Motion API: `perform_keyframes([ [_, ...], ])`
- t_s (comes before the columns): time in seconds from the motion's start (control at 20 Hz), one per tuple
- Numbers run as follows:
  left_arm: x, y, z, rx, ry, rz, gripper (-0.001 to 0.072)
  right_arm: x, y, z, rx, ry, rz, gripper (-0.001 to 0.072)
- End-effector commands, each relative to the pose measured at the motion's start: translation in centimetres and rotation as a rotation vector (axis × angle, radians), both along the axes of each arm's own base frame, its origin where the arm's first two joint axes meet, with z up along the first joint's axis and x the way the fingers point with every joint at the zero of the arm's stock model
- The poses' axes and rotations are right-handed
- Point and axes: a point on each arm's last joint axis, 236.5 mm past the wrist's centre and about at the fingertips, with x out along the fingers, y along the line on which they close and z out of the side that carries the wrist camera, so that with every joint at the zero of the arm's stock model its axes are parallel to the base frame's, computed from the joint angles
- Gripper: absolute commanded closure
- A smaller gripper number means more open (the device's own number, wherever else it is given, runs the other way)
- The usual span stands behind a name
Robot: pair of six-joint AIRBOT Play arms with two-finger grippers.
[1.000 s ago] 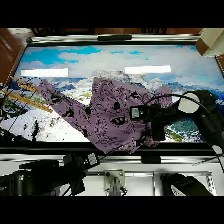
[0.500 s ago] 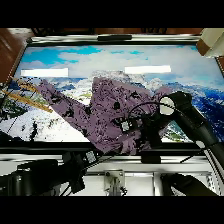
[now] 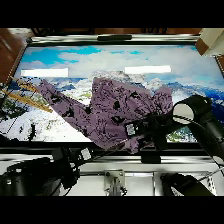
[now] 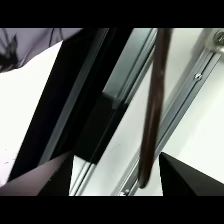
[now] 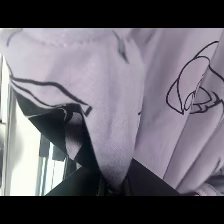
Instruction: Fold the shirts.
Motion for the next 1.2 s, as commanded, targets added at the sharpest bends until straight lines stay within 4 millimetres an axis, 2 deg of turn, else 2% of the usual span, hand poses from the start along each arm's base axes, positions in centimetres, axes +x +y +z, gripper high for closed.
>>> perform_keyframes([
  [0.0,1.8,2.3,3.8,0.021,-0.08,0.074,0.0071,0.9,-0.5,0.8,0.003,-0.05,-0.113,0.0639],
  [0.15,2.6,2.8,9.6,-0.168,-0.125,0.189,0.008,1.9,-1.0,0.8,-0.01,-0.063,-0.261,0.0639],
  [0.25,2.7,5.5,11.6,-0.215,-0.134,0.275,0.021,2.7,-0.7,0.9,0.012,-0.078,-0.352,0.0639],
  [0.3,3.0,7.2,11.7,-0.22,-0.146,0.342,0.0263,3.2,-0.5,1.1,0.03,-0.084,-0.405,0.0639],
  [0.4,4.0,9.5,11.4,-0.277,-0.173,0.514,0.026,4.3,0.1,1.4,0.076,-0.094,-0.526,0.0639],
  [0.5,5.1,10.5,9.5,-0.324,-0.199,0.644,0.0258,5.5,0.7,1.9,0.134,-0.104,-0.655,0.0639],
  [0.6,5.7,8.7,6.9,-0.373,-0.198,0.67,0.0259,6.6,1.3,2.4,0.188,-0.118,-0.736,0.0639],
  [0.75,6.8,4.8,5.3,-0.485,-0.169,0.73,0.0257,7.4,1.7,2.9,0.232,-0.131,-0.789,0.064],
  [0.85,8.6,4.6,5.1,-0.479,-0.185,0.82,0.022,7.6,1.7,3.1,0.237,-0.134,-0.796,0.064],
  [0.9,9.7,5.2,5.1,-0.463,-0.199,0.876,0.0214,7.7,1.7,3.4,0.243,-0.14,-0.8,0.064],
  [0.95,11.0,5.9,5.3,-0.452,-0.208,0.927,0.0152,7.9,1.8,3.8,0.251,-0.146,-0.802,0.064],
  [1.0,12.0,6.0,5.6,-0.454,-0.197,0.952,0.0149,8.1,1.9,4.2,0.262,-0.154,-0.805,0.0639],
  [1.05,13.0,5.4,6.0,-0.481,-0.157,0.961,0.0149,8.3,2.0,4.6,0.275,-0.162,-0.81,0.064],
  [1.15,15.0,2.7,6.8,-0.604,-0.014,0.974,0.0148,8.9,2.3,5.1,0.307,-0.174,-0.834,0.0639],
])
